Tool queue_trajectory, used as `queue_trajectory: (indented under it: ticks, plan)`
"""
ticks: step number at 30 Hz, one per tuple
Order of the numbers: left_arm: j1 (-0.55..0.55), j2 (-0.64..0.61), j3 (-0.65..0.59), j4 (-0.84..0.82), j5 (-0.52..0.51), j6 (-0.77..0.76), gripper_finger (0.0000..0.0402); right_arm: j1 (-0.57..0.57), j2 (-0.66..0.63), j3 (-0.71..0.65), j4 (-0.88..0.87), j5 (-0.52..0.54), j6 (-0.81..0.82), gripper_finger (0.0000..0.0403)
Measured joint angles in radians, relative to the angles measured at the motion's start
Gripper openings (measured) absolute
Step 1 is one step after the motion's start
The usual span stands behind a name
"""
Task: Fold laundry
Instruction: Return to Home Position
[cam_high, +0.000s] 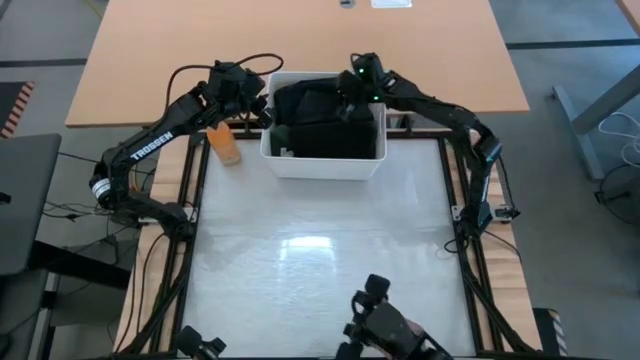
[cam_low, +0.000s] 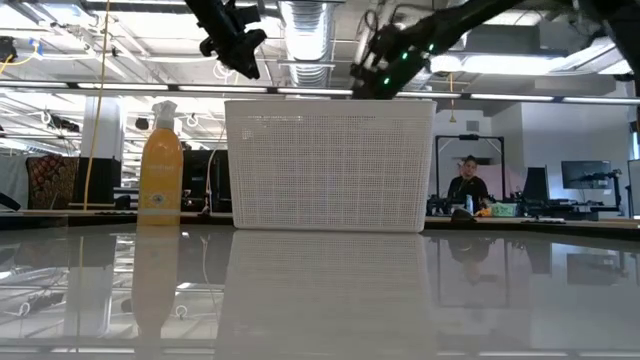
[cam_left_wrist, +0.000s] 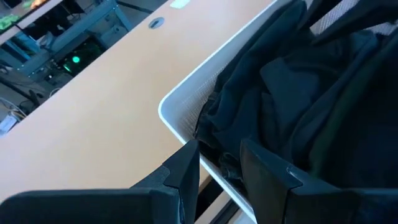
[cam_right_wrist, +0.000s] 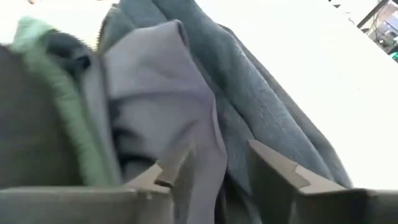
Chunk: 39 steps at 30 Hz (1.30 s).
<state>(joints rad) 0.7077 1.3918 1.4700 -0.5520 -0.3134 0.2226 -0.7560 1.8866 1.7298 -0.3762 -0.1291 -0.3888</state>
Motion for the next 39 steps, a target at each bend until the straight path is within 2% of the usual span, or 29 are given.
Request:
queue_trajectory:
  ticks: [2, 5, 9, 12, 15, 18, 21, 27, 31, 35, 39]
  plan:
    - [0.000, 0.000, 0.000, 0.010, 0.009, -0.001, 0.0106, 0.000, -0.042, 0.000, -0.054, 0.000, -0.013, 0.0175]
    - [0.000, -0.023, -0.001, 0.022, 0.090, 0.000, 0.0106, 0.001, -0.113, 0.001, -0.153, -0.001, -0.025, 0.0197]
    - [-0.024, -0.100, -0.014, 0.056, 0.338, -0.024, 0.0106, 0.014, -0.214, 0.002, -0.322, -0.085, 0.021, 0.0206]
    - [-0.091, -0.184, -0.117, 0.134, 0.486, -0.049, 0.0106, 0.045, -0.274, 0.003, -0.467, -0.223, 0.031, 0.0201]
    - [-0.198, -0.287, -0.293, 0.287, 0.456, -0.078, 0.0097, 0.105, -0.341, -0.050, -0.519, -0.283, 0.037, 0.0185]
    - [-0.296, -0.393, -0.486, 0.490, 0.411, -0.116, 0.0081, 0.184, -0.453, -0.184, -0.442, -0.283, 0.062, 0.0161]
    - [-0.378, -0.468, -0.650, 0.679, 0.413, -0.166, 0.0063, 0.273, -0.595, -0.371, -0.276, -0.282, 0.119, 0.0130]
    - [-0.512, -0.495, -0.891, 0.976, 0.431, -0.255, 0.0014, 0.487, -0.850, -0.831, 0.246, -0.183, 0.279, 0.0069]
    - [-0.558, -0.491, -0.976, 1.034, 0.410, -0.270, 0.0004, 0.578, -0.950, -1.065, 0.446, -0.115, 0.348, 0.0036]
    - [-0.546, -0.533, -1.057, 1.027, 0.411, -0.280, 0.0001, 0.599, -1.041, -1.208, 0.479, -0.070, 0.425, 0.0012]
    - [-0.514, -0.605, -1.163, 1.034, 0.407, -0.336, 0.0000, 0.597, -1.138, -1.313, 0.484, -0.057, 0.483, 0.0015]
